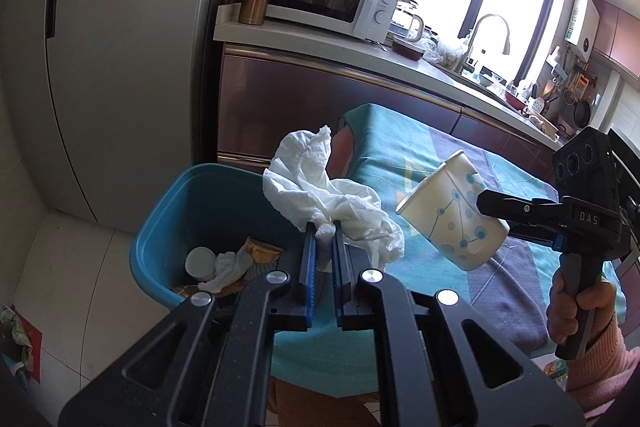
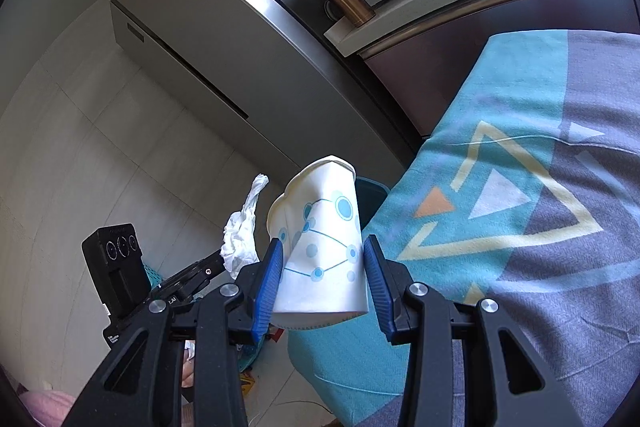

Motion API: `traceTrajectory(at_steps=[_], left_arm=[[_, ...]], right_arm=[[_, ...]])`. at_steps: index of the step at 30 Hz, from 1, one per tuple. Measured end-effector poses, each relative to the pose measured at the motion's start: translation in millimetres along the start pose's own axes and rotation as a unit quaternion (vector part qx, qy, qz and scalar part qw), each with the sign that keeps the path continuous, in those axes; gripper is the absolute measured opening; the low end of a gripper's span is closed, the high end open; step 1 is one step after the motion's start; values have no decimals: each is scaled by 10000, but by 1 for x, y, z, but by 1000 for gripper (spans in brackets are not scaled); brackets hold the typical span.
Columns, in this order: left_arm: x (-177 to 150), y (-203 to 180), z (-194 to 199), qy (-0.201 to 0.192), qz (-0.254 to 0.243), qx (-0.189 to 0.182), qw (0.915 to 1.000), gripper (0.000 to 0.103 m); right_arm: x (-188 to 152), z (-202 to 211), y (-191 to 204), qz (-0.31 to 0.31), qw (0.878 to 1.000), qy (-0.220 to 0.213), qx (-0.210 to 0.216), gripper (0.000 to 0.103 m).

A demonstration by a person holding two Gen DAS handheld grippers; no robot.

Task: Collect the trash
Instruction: 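Carry the tissue and paper cup over the teal bin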

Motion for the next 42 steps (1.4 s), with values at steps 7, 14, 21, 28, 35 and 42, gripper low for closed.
traceTrajectory(at_steps=[7, 14, 21, 28, 35, 42], left_arm=[[10, 27, -5, -51, 97, 268, 9996, 7], [12, 40, -10, -32, 182, 357, 9992, 7], [11, 42, -11, -23, 201, 403, 9990, 7], [8, 42, -13, -15, 229, 432, 9988, 7], [7, 43, -14, -18, 218, 441, 9988, 7], [6, 50, -20, 13, 262, 479, 9985, 7]], right_arm=[[4, -12, 12, 147, 9998, 106, 69, 40], [5, -22, 21, 204, 9995, 214, 145, 40], [0, -28, 27, 199, 9991, 314, 218, 40], [3, -39, 33, 203, 9988, 380, 235, 40], [6, -48, 35, 200, 9986, 434, 226, 40], [7, -51, 37, 209, 9985, 467, 188, 40]])
Point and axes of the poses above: each gripper's, at about its wrist camera, not at the fingertips, and z roughly against the way its jaws point, y to its left, x to its top, the point moved 10 cm from there along -z, roughly the way its jaws point, and after that the axes turned 10 degrees about z, right-handed, at the moved point
